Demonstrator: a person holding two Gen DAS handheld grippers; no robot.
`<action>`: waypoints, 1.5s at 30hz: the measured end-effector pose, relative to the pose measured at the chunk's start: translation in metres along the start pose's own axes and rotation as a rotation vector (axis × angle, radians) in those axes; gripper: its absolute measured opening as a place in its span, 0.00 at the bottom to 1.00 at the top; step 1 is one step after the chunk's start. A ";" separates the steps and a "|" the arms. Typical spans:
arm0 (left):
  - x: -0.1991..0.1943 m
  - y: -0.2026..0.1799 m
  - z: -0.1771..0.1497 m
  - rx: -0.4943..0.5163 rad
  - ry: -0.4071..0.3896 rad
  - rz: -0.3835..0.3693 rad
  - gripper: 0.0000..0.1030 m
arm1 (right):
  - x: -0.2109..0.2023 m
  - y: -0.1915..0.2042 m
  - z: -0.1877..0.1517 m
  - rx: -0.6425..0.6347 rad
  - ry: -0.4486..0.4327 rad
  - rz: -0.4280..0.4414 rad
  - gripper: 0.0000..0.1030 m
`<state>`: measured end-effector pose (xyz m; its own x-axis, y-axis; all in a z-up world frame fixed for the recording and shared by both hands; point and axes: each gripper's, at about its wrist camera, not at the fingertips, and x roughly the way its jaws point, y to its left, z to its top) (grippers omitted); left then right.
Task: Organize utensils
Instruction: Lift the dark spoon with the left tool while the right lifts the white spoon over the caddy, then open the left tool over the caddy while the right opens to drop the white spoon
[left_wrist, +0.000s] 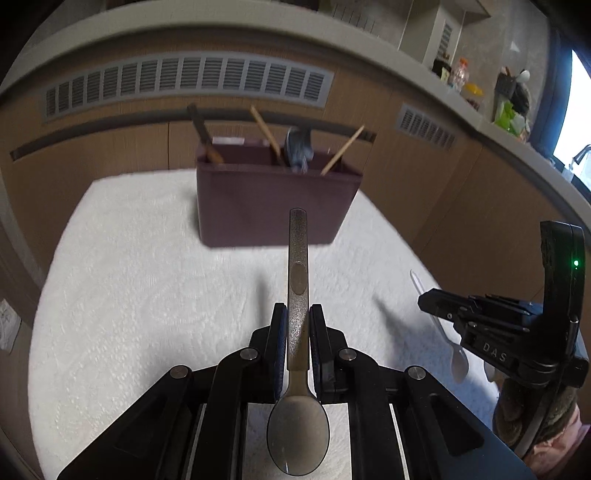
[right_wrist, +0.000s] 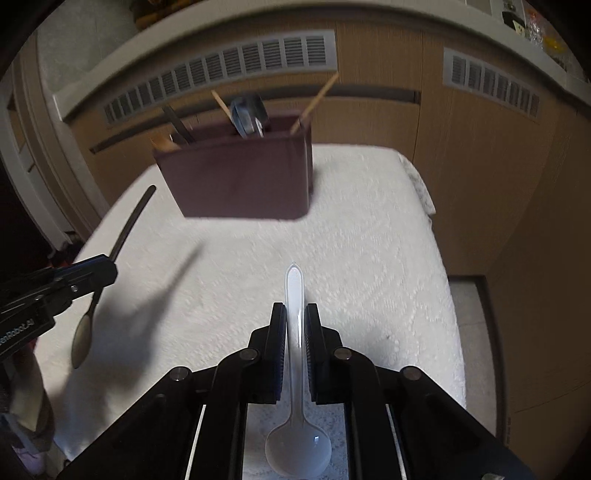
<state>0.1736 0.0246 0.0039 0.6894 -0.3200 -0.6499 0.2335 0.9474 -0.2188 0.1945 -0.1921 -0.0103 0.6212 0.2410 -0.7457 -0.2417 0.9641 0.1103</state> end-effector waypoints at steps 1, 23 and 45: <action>-0.009 -0.002 0.007 0.011 -0.023 -0.001 0.12 | -0.005 0.001 0.006 0.003 -0.016 0.008 0.09; 0.012 0.033 0.168 -0.061 -0.529 0.072 0.12 | -0.034 0.026 0.197 -0.006 -0.562 0.046 0.10; 0.095 0.061 0.116 -0.093 -0.412 0.146 0.43 | 0.069 0.016 0.183 0.005 -0.431 0.017 0.38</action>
<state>0.3326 0.0517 0.0131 0.9308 -0.1380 -0.3385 0.0631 0.9727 -0.2232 0.3696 -0.1393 0.0601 0.8721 0.2805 -0.4009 -0.2516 0.9598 0.1242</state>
